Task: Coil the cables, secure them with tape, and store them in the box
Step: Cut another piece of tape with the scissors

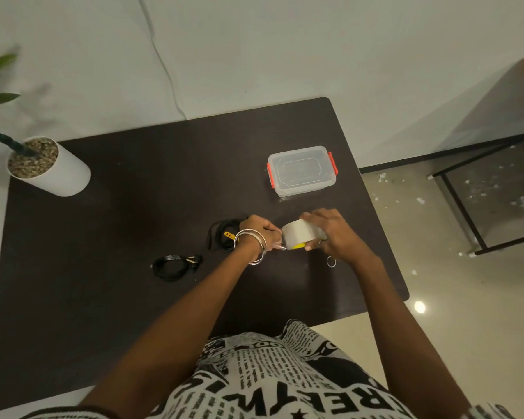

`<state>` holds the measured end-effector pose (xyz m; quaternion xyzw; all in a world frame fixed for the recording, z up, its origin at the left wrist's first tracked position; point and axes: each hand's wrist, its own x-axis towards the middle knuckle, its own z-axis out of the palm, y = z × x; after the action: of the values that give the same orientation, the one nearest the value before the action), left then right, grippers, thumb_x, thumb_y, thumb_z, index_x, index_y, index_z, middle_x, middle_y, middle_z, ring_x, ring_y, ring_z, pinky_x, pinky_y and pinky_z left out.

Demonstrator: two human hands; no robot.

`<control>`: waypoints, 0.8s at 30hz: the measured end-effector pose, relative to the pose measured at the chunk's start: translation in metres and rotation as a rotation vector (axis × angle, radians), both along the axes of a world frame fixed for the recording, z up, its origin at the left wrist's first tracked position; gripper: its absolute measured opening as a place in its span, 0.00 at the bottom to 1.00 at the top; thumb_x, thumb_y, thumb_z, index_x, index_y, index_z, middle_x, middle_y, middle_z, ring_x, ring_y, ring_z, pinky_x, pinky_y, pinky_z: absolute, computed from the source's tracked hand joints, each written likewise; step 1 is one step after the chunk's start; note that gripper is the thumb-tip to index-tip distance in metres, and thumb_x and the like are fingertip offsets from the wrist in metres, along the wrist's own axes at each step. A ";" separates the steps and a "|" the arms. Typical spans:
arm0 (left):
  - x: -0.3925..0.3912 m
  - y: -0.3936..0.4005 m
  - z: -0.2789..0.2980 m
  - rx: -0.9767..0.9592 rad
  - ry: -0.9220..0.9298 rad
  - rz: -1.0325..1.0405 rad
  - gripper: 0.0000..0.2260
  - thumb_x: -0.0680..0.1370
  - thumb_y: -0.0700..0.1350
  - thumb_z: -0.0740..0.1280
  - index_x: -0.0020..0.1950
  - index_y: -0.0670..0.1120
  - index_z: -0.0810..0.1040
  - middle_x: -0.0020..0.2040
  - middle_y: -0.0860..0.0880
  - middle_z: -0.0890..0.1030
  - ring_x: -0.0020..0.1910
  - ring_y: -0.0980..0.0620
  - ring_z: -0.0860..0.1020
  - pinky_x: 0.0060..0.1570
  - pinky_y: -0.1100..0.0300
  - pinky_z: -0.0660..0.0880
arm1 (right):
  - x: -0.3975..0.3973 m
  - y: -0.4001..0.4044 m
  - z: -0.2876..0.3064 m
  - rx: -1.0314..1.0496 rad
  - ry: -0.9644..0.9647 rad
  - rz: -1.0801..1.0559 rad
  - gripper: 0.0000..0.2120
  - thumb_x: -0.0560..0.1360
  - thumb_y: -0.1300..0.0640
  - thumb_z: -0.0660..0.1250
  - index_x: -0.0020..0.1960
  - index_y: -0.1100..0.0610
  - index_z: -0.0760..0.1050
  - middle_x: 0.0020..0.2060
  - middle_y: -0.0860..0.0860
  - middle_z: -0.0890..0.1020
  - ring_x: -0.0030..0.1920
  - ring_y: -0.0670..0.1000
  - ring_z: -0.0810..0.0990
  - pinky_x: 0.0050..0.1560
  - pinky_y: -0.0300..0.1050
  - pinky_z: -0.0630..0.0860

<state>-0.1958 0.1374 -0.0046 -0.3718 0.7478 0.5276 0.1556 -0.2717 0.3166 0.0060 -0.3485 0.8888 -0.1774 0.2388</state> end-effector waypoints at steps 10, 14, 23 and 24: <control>0.003 -0.018 0.018 0.338 -0.033 0.005 0.09 0.69 0.26 0.69 0.44 0.38 0.81 0.43 0.41 0.80 0.37 0.45 0.82 0.41 0.55 0.82 | -0.002 -0.002 0.002 0.062 0.005 0.006 0.35 0.70 0.53 0.74 0.73 0.56 0.64 0.67 0.57 0.70 0.66 0.59 0.64 0.66 0.49 0.63; 0.002 -0.020 0.019 0.298 -0.038 0.011 0.10 0.70 0.27 0.70 0.48 0.37 0.81 0.45 0.40 0.81 0.39 0.46 0.82 0.42 0.57 0.82 | -0.001 -0.005 0.004 0.066 0.002 0.009 0.35 0.70 0.54 0.74 0.73 0.56 0.64 0.67 0.57 0.70 0.67 0.59 0.64 0.67 0.51 0.63; 0.001 -0.003 0.022 0.383 -0.082 0.149 0.02 0.74 0.37 0.70 0.43 0.44 0.79 0.39 0.46 0.80 0.35 0.53 0.78 0.38 0.61 0.78 | 0.004 0.025 0.004 -0.286 -0.286 -0.288 0.39 0.68 0.58 0.76 0.74 0.53 0.62 0.71 0.49 0.68 0.69 0.48 0.66 0.67 0.44 0.66; 0.001 -0.002 0.023 0.390 -0.081 0.161 0.02 0.74 0.37 0.70 0.44 0.44 0.79 0.39 0.47 0.80 0.35 0.53 0.78 0.38 0.61 0.78 | 0.008 0.030 0.004 -0.364 -0.332 -0.421 0.36 0.69 0.58 0.75 0.73 0.54 0.64 0.68 0.49 0.70 0.67 0.47 0.69 0.64 0.43 0.68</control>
<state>-0.1944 0.1356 0.0185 -0.4143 0.5925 0.6576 0.2119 -0.2635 0.3466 0.0102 -0.1604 0.8440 -0.4333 0.2724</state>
